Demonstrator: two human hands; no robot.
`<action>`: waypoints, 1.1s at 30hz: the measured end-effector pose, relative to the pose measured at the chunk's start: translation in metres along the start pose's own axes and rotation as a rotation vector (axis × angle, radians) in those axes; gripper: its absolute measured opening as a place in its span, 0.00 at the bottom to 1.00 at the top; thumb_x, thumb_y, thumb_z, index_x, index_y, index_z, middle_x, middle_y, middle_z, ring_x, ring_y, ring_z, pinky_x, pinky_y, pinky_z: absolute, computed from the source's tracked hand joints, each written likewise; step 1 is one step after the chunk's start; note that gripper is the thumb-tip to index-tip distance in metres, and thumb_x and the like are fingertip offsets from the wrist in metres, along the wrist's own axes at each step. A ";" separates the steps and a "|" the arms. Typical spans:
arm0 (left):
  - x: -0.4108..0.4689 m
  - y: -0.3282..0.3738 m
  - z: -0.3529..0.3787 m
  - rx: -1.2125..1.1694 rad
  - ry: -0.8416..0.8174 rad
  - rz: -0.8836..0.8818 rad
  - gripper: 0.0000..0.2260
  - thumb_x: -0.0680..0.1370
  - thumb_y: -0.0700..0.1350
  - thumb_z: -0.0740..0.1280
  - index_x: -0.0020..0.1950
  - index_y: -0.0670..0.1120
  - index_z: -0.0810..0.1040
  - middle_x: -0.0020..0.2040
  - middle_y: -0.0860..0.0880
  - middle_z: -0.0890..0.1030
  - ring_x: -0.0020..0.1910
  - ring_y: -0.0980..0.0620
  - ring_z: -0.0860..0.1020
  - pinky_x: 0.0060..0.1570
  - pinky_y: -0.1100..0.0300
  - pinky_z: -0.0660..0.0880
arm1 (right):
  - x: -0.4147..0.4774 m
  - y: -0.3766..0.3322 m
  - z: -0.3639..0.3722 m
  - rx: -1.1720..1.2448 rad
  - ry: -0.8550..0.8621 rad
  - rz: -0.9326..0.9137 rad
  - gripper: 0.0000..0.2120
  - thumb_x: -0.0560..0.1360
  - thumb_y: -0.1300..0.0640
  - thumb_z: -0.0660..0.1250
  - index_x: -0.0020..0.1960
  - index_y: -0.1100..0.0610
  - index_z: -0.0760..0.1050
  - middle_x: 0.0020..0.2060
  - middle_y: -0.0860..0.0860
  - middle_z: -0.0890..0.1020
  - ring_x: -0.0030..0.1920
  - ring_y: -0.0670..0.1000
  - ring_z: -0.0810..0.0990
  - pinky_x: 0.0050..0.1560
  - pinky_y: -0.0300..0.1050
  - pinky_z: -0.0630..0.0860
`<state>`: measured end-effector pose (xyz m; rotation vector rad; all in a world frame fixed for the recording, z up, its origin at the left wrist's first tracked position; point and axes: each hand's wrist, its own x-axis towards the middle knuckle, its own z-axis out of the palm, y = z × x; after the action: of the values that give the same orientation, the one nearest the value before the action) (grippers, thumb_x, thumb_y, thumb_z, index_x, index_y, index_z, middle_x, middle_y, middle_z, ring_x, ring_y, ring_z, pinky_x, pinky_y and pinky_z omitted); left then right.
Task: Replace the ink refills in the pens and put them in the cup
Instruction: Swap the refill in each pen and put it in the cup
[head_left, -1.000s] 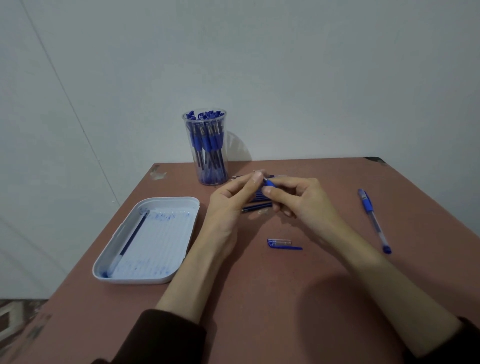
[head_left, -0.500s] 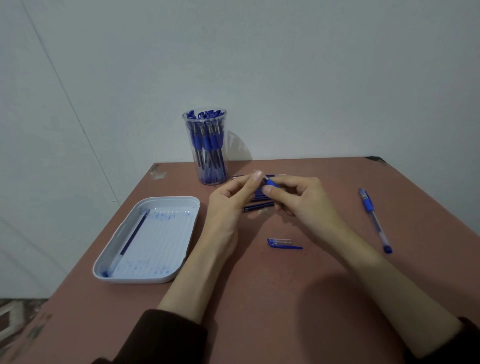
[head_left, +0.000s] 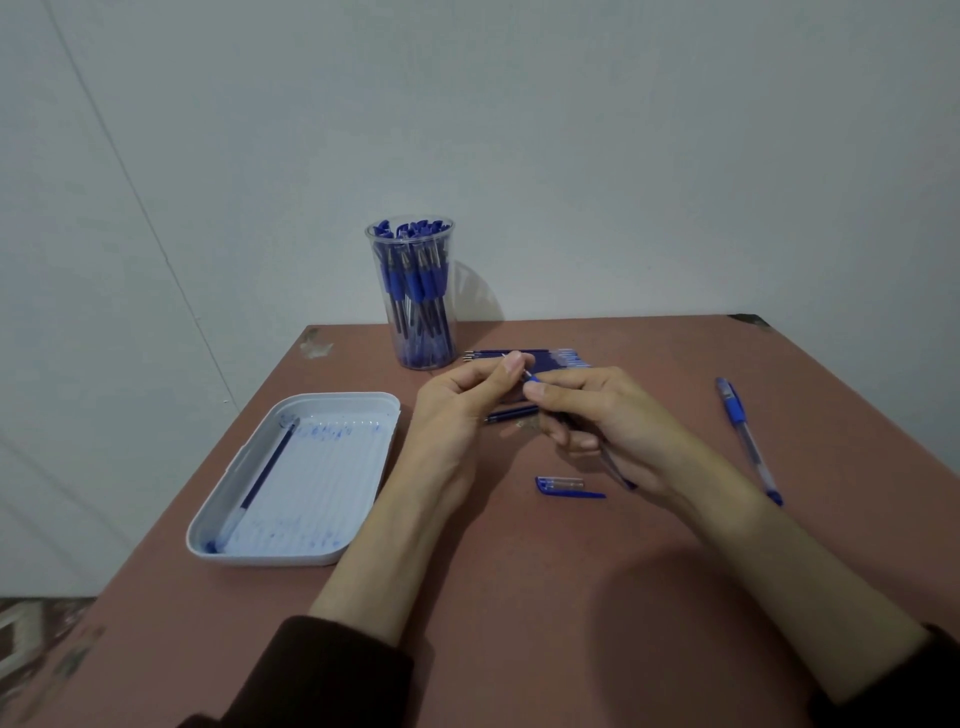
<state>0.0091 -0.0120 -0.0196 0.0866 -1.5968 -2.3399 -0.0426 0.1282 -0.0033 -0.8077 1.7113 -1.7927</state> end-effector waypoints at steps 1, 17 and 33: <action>0.000 -0.001 0.000 0.000 -0.005 0.005 0.09 0.69 0.48 0.73 0.44 0.44 0.85 0.44 0.37 0.82 0.48 0.39 0.80 0.62 0.36 0.71 | 0.000 0.000 -0.001 0.003 0.004 0.004 0.09 0.70 0.49 0.68 0.43 0.53 0.83 0.27 0.52 0.71 0.22 0.45 0.59 0.32 0.48 0.48; -0.010 0.002 -0.003 1.026 -0.537 0.024 0.11 0.67 0.49 0.78 0.48 0.49 0.85 0.48 0.54 0.82 0.49 0.57 0.79 0.55 0.64 0.73 | 0.010 0.005 -0.021 -0.030 0.514 -0.063 0.08 0.75 0.57 0.68 0.50 0.62 0.80 0.24 0.50 0.72 0.21 0.45 0.62 0.26 0.39 0.56; 0.005 0.001 -0.014 0.747 0.152 0.187 0.12 0.69 0.39 0.76 0.38 0.56 0.79 0.38 0.55 0.82 0.38 0.52 0.80 0.49 0.52 0.79 | 0.004 0.011 -0.017 -0.968 0.507 -0.191 0.05 0.73 0.45 0.67 0.44 0.41 0.82 0.32 0.35 0.75 0.39 0.43 0.73 0.40 0.42 0.67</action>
<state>0.0073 -0.0263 -0.0231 0.2545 -2.1905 -1.4596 -0.0578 0.1360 -0.0140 -0.9350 3.0081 -1.2604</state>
